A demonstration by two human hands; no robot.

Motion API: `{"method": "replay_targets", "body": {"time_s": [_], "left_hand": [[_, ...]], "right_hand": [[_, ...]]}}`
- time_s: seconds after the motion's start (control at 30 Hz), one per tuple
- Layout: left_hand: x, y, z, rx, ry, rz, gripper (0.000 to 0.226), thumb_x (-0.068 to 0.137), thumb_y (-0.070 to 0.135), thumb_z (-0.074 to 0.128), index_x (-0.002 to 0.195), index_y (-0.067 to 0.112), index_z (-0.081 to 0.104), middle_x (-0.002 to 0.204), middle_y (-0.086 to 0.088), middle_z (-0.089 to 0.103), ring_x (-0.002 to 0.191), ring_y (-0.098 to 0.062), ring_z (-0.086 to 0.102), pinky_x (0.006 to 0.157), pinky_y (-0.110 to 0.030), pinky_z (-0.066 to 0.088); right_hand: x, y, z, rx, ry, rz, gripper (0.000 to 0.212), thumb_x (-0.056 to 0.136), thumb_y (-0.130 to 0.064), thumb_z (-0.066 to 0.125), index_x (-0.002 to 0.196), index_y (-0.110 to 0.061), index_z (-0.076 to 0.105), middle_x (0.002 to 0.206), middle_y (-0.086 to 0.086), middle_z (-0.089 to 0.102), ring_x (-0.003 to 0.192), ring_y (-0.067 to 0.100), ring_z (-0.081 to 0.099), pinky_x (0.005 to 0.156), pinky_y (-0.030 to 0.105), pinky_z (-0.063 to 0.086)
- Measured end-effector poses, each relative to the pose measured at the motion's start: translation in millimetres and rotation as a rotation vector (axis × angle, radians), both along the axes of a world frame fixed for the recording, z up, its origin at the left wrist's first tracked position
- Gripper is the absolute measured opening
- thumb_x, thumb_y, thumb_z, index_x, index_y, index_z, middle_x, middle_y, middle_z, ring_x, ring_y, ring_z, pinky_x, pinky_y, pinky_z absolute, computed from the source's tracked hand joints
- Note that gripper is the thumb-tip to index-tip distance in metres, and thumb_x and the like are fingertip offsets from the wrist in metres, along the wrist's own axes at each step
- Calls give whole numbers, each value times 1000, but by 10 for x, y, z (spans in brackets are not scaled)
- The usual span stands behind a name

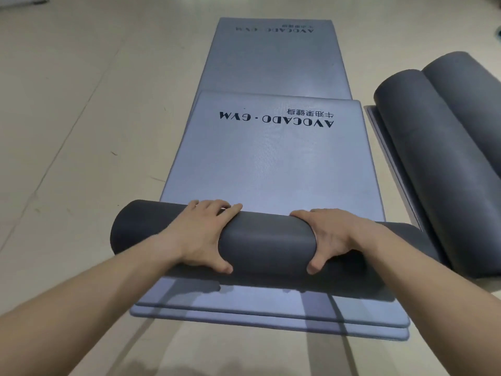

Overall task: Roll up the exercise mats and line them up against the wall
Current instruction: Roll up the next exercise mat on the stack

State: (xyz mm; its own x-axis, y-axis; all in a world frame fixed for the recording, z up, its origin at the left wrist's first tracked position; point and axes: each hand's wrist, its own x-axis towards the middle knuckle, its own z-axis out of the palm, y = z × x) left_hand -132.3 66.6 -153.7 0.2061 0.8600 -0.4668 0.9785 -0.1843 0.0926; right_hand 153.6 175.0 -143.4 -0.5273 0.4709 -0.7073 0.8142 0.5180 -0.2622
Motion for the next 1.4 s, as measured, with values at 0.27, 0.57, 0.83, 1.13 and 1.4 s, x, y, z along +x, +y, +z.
{"method": "replay_targets", "body": {"time_s": [0.27,0.57,0.83,1.13,1.4], "left_hand": [[22,155,-118,268,116,10,122,53,78,70,155,31,22,150,2,47,129,-27,52,107,-47,40],[-40,500,-103,296,63,54,137,49,81,78,161,32,15,158,-5,35,146,-30,36,120,-54,28],[38,665,-226,451,289,39,137,50,84,73,155,19,13,144,-13,44,125,-37,49,106,-52,38],[182,391,131,-3,196,-104,116,44,90,69,137,28,36,115,3,60,96,-26,62,80,-42,53],[20,994,132,-357,-148,117,127,42,70,92,153,55,31,145,16,53,135,-19,51,114,-42,42]], "right_hand": [[24,382,137,45,139,-233,123,51,-54,98,155,-42,34,143,-12,52,132,18,50,112,41,41],[-146,-117,-333,796,77,-48,132,47,-88,72,154,-28,21,144,4,45,125,32,48,105,53,33],[-425,773,65,376,38,-89,106,36,-85,82,123,-31,55,104,-7,67,95,25,64,87,41,55],[-24,298,-49,-82,83,-225,85,41,-71,90,117,-41,64,111,-20,70,111,14,66,96,36,53],[-58,-731,-226,487,-90,-63,149,61,-81,76,160,-20,-16,170,15,-4,156,43,2,118,71,8]]}}
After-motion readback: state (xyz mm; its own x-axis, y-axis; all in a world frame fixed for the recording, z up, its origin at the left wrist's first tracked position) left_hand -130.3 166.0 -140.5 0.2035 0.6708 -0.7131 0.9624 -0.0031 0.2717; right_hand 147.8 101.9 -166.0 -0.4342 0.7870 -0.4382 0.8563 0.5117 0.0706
